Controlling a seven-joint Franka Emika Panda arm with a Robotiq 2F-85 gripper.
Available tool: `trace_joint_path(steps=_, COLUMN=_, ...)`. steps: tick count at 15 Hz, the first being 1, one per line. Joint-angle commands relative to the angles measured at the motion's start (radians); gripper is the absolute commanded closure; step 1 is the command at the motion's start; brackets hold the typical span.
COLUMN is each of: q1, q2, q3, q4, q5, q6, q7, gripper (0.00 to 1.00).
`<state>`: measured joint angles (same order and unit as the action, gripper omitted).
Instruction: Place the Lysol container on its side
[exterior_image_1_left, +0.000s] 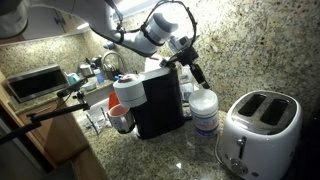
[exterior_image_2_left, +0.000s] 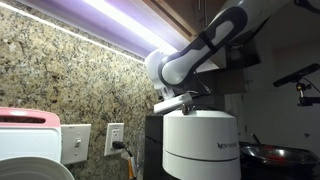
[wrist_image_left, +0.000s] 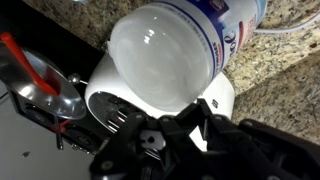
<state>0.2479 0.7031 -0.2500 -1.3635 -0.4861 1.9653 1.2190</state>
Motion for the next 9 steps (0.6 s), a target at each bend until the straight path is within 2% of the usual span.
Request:
trace_joint_path(steps=1, q1=-0.009, q2=0.023, q3=0.020, q4=0.054, q5=-0.010, q6=-0.079, q7=0.003, gripper=0.99)
trace_joint_path(steps=9, q1=-0.015, q2=0.034, q3=0.035, q4=0.079, q5=-0.004, q6=-0.111, q7=0.003, gripper=0.99)
